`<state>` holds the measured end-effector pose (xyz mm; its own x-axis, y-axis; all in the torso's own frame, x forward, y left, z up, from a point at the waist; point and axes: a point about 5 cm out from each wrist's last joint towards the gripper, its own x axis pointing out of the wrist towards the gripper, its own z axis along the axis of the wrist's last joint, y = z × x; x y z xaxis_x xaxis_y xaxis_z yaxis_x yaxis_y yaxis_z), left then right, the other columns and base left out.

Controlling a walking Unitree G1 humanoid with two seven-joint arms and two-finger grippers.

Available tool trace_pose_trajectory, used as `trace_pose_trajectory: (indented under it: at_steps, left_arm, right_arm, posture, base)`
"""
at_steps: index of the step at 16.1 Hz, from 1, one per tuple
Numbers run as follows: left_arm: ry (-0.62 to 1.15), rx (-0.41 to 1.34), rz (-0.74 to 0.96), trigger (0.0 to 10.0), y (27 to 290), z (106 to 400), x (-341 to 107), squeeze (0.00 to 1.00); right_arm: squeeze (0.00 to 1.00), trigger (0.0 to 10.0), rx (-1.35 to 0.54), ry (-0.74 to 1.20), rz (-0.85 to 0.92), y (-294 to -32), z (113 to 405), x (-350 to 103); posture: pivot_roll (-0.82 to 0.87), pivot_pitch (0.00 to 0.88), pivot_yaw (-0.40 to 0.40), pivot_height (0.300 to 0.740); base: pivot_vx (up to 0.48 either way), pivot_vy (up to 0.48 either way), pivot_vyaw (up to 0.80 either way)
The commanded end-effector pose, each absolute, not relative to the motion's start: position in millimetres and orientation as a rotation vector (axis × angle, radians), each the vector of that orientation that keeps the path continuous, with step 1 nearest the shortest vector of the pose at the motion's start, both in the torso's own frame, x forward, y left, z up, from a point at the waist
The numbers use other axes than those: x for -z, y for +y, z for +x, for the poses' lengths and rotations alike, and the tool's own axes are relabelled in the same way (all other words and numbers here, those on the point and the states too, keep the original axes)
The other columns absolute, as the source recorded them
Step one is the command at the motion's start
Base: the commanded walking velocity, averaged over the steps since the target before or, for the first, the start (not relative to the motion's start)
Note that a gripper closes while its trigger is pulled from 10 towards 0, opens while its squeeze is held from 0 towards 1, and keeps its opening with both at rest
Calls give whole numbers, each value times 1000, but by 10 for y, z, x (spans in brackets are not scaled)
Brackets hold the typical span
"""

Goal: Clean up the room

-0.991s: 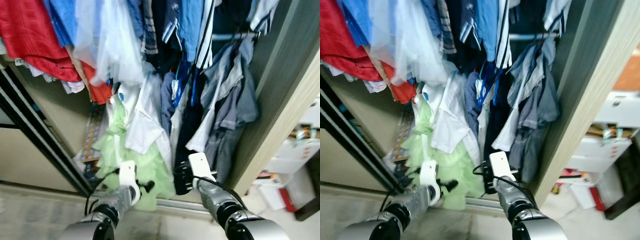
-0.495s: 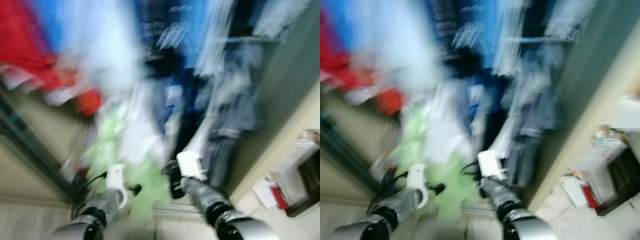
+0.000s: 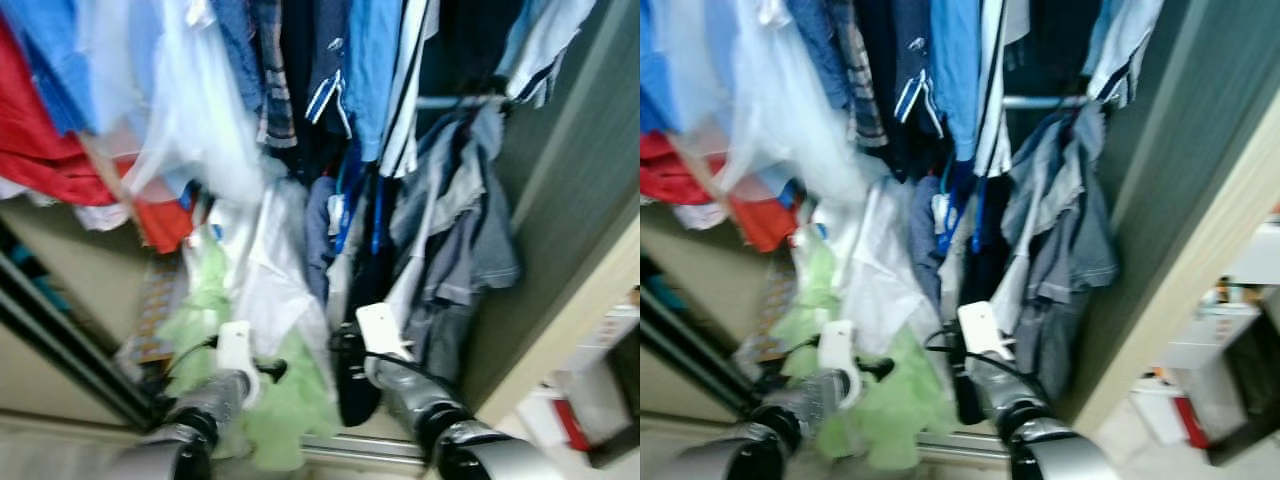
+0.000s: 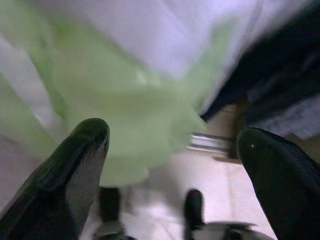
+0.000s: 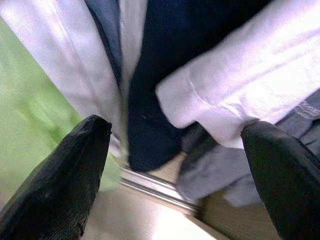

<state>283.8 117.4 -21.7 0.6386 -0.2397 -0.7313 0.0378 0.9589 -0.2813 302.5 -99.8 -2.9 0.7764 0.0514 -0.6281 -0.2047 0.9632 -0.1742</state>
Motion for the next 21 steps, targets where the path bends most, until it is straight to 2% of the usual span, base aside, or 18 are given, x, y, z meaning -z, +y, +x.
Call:
trace_pose_trajectory:
  at_steps: [1, 18, 21]
  left_arm:
    - [888, 135, -231, 10000, 1252, 2805, 251, 0]
    - [907, 96, -205, 10000, 1288, 2776, 281, 0]
    - [837, 10, -192, 10000, 1382, 2863, 214, 0]
  right_arm:
    - [0, 10000, -166, 653, -255, -929, 3043, 0]
    - [0, 10000, -180, 661, -224, -899, 3029, 10]
    - [0, 10000, -163, 646, -206, -906, 3052, -14]
  posture:
    - [-95, 0, 50, 740]
    - [-86, 0, 43, 740]
    - [-84, 0, 45, 740]
  base:
    - [0, 0, 800]
    - [0, 0, 800]
    - [0, 0, 800]
